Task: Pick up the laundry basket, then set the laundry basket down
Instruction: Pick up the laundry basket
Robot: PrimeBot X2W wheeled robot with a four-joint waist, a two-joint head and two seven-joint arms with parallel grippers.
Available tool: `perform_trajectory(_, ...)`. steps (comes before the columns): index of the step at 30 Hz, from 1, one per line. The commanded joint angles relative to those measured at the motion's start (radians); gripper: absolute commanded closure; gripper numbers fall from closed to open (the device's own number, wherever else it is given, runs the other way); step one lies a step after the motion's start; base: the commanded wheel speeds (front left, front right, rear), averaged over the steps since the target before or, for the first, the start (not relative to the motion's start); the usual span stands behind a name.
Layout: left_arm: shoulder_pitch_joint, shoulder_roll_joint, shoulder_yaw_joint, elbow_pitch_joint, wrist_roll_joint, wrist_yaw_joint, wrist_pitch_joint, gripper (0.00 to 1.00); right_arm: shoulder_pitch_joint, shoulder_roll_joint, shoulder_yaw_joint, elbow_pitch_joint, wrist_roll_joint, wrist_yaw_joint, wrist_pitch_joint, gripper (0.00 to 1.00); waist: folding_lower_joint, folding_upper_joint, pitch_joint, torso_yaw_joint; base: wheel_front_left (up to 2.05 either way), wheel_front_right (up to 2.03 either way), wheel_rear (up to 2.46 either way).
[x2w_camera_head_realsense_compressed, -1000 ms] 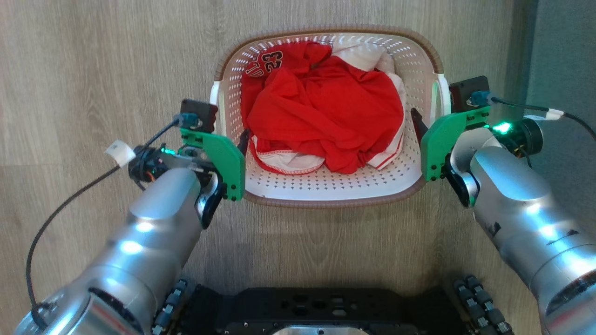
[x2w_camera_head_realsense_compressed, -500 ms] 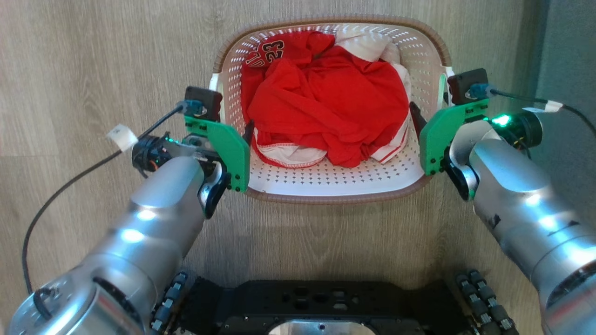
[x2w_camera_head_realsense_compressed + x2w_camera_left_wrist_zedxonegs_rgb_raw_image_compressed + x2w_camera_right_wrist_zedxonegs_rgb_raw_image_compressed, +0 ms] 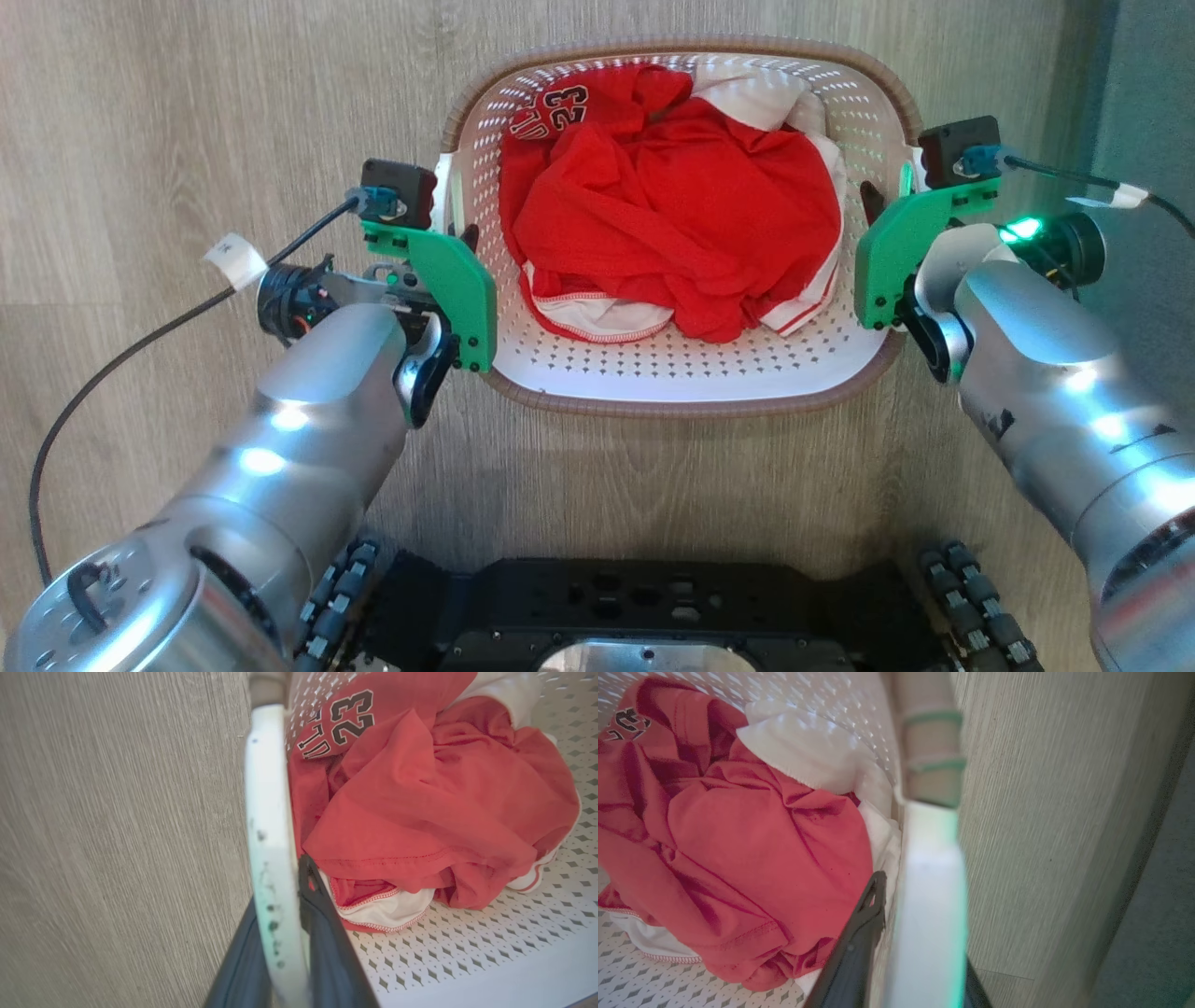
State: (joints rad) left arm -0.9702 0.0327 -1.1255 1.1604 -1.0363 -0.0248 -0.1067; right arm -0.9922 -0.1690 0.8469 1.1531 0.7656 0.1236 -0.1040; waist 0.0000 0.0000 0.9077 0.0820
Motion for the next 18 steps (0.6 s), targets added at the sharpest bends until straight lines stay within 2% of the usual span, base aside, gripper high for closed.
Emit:
perform_trajectory(1,0.007,0.018,-0.004,-0.007,-0.001,0.0,-0.008,1.0,0.049,0.005,0.03,-0.004,-0.005,0.007,-0.005,1.0,0.0,0.0,-0.002,0.0,0.0,0.0,0.0)
perform_trajectory(9,0.022,0.018,-0.057,-0.006,-0.035,-0.011,0.005,1.0,0.063,0.003,0.08,-0.003,0.025,0.007,0.037,1.0,0.0,0.0,-0.058,0.0,0.0,0.0,0.0)
perform_trajectory(18,0.082,0.018,-0.106,0.009,-0.068,-0.05,0.079,1.0,0.13,0.004,0.173,-0.068,0.124,0.007,0.233,1.0,0.0,0.0,-0.214,-0.015,0.0,0.0,0.0)
